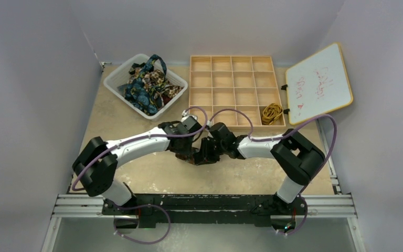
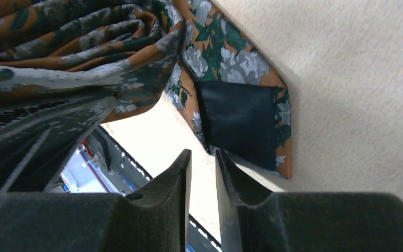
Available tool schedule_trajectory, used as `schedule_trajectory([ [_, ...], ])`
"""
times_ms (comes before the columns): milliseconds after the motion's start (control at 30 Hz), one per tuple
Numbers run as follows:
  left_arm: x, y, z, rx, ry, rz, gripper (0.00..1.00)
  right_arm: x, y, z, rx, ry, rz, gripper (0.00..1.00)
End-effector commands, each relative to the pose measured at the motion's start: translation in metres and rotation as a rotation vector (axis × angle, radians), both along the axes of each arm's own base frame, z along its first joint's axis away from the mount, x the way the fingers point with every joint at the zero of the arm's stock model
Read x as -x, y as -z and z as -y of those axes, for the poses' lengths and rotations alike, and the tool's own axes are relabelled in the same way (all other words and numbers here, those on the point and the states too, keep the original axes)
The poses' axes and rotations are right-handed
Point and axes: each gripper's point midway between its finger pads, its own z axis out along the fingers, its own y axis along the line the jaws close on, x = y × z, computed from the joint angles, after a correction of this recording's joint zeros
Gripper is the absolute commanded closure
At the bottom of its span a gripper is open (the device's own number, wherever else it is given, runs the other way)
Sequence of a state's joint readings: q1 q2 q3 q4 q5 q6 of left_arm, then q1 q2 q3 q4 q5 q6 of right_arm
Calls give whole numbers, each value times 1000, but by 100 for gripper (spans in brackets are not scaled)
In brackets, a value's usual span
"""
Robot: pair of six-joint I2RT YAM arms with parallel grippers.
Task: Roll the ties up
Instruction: Roll the tie at the center of the board.
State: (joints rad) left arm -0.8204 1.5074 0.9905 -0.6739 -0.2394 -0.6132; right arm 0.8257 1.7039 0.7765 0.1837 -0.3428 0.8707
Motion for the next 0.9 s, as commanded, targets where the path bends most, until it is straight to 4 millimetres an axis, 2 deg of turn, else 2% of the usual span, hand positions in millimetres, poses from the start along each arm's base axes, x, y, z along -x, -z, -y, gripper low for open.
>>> schedule_trajectory([
  [0,-4,-6,-1,-149,-21,73,77,8,-30,-5,-102,-16,11,73],
  [100,0,-1,3,-210,-10,79,77,-7,-39,14,-85,105,48,66],
  [233,5,4,18,-214,12,70,73,-28,-43,55,-72,301,67,59],
  [267,5,5,23,-210,18,65,71,-32,-39,69,-66,345,61,58],
  [333,7,5,33,-199,30,61,67,-36,-38,82,-78,394,58,57],
  [367,8,5,38,-195,37,58,62,-37,-38,88,-84,409,55,57],
  [467,11,9,56,-146,56,26,48,-38,-33,97,-92,425,43,55],
  [600,18,7,83,-22,116,-19,37,-36,-27,97,-96,409,27,54],
  [733,21,-5,105,83,150,-32,33,-33,-26,94,-114,381,15,54],
  [867,21,-34,120,196,183,-9,30,-34,-31,93,-124,372,30,51],
])
